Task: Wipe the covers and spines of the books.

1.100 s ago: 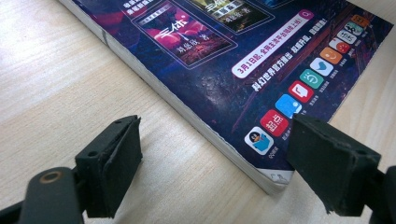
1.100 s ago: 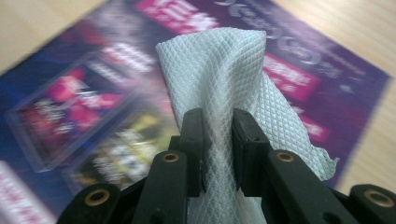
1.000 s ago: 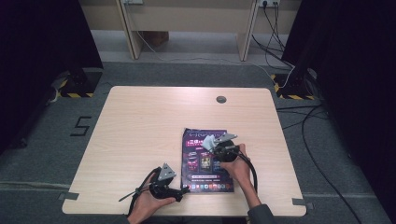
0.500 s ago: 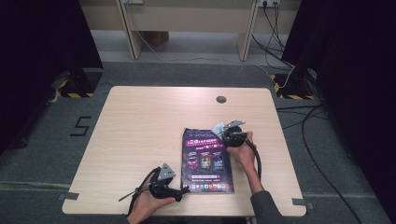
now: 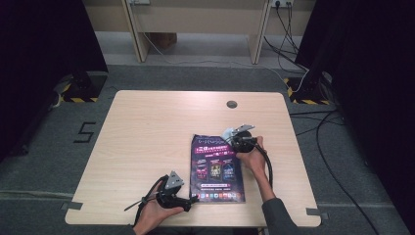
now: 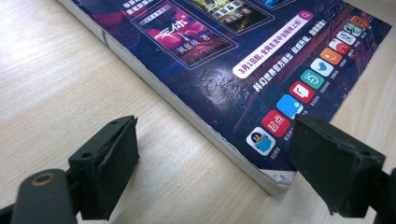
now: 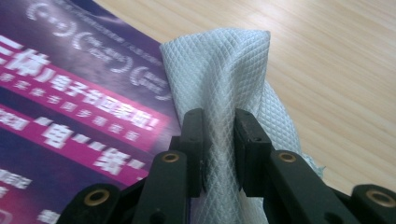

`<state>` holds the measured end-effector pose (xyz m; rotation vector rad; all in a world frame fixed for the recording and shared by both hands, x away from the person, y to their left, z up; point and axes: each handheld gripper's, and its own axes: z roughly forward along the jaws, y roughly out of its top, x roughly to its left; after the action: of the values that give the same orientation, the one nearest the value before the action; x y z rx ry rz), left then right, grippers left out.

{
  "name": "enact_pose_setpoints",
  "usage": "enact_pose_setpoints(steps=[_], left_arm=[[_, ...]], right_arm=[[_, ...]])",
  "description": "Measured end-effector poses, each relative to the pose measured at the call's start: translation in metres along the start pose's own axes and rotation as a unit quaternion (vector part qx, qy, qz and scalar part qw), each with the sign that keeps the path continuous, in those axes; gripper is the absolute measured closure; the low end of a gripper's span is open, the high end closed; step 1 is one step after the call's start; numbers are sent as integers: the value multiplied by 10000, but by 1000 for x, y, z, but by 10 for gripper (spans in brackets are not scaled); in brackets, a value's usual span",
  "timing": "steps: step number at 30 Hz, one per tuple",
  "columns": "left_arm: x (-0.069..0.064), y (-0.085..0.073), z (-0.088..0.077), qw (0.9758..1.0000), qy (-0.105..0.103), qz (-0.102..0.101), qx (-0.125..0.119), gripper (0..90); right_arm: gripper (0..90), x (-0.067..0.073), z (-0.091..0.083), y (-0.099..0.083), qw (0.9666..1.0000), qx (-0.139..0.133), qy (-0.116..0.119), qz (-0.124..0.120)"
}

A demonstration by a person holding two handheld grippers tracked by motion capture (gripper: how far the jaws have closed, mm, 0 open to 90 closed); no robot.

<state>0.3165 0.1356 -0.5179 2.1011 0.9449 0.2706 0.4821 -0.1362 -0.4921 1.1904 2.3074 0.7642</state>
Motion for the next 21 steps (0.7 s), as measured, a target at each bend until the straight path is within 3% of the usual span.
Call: enact_pose_setpoints(steps=[6,8,14,16,18,21], left_arm=[[0,0,0,10000,21,-9,-10,147],[0,0,0,10000,18,-9,-10,147],[0,-1,0,10000,24,-6,-14,148],[0,-1,0,10000,26,-9,-20,148],[0,-1,0,10000,25,-10,-28,148],[0,-1,0,10000,21,-15,-31,147]], right_arm=[[761,31,4,8,9991,-64,242,-349],[758,44,4,11,9978,-81,465,-457],[754,77,5,18,9933,-128,791,-828],[753,78,6,19,9930,-149,769,-888],[753,74,6,17,9935,-170,860,-726],[747,63,6,17,9956,-141,608,-700]])
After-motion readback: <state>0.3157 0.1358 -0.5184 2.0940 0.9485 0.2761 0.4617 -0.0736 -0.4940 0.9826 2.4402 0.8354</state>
